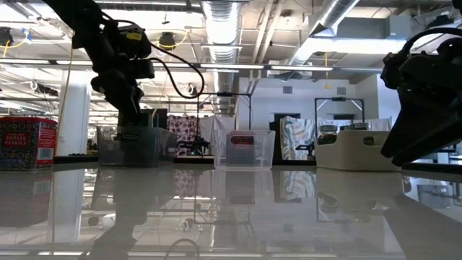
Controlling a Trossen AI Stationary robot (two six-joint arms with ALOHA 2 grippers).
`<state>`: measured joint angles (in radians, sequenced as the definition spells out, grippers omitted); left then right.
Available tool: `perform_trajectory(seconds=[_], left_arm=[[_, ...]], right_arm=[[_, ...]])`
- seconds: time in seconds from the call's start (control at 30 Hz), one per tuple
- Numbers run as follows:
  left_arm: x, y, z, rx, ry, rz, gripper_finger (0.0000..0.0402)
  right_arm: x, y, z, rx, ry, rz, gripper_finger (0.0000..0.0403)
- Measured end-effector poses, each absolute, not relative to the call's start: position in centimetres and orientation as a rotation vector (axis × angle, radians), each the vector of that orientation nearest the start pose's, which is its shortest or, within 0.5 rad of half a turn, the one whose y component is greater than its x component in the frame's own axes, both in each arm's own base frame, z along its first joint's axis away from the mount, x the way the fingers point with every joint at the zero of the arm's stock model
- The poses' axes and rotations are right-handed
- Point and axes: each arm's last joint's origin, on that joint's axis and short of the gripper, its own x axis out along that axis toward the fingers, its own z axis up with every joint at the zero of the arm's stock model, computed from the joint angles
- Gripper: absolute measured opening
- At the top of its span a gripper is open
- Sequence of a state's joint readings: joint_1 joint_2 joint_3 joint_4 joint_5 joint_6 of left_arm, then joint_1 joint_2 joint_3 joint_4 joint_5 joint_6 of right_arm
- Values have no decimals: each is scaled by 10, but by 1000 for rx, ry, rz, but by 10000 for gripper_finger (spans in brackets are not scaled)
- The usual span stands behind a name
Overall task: Sort spices by type
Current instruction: Put the black seasoning can into the black bin
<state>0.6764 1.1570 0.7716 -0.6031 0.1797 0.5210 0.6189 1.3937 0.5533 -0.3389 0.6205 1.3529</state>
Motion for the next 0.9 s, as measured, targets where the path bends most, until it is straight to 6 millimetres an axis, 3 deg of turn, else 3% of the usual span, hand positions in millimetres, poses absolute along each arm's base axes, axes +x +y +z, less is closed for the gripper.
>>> perform_trajectory(seconds=[0.3, 0.9], left_arm=[[168, 128, 208, 66, 999, 195, 125], [168, 128, 206, 53, 995, 206, 149]], right_arm=[[186, 112, 136, 563, 743, -597, 276], [186, 112, 136, 566, 743, -599, 276]])
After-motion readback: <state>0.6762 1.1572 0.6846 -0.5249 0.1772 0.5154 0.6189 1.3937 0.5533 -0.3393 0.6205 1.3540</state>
